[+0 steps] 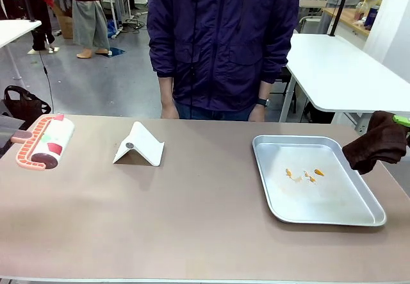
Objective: Clean the surface of the table.
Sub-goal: If a person points to the right, clean the right side of the table with your right hand, and if they point to the left, clean the left side with your left hand, then clean the area not pointed to by the person.
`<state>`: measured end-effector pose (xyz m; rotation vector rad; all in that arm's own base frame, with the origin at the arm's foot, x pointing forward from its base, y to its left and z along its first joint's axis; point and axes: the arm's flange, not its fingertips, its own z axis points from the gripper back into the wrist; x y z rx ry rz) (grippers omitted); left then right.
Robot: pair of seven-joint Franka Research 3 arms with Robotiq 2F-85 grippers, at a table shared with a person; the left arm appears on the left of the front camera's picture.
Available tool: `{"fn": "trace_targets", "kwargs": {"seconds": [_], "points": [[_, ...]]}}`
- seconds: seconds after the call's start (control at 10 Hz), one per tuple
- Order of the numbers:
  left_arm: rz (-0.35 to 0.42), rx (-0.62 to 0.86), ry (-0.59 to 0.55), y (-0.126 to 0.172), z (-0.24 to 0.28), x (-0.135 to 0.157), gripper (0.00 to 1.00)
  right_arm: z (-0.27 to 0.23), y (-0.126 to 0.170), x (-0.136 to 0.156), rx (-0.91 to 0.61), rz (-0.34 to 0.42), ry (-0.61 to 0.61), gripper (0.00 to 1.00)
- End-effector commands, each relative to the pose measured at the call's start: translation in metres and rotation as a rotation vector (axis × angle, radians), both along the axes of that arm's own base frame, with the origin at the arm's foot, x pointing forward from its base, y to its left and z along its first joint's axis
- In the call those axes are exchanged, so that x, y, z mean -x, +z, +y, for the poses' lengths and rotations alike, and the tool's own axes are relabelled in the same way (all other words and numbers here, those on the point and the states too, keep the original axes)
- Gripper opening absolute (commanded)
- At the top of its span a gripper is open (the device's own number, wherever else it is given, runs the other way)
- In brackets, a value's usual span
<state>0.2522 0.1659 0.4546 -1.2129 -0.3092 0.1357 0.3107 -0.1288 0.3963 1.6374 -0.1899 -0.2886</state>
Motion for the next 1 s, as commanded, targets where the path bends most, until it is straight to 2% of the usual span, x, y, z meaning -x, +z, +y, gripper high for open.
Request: {"fn": "trace_targets", "kwargs": {"seconds": [0.0,0.9], "points": [[-0.009,0.007,0.003,0.0016,-0.0007,-0.0006,0.22,0.001,0.006,0.0009,-0.003,-0.001,0.002,0.0],[-0.009,0.007,0.003,0.0016,-0.0007,-0.0006,0.22,0.001,0.006,0.0009,-0.003,-0.001,0.002,0.0]]}}
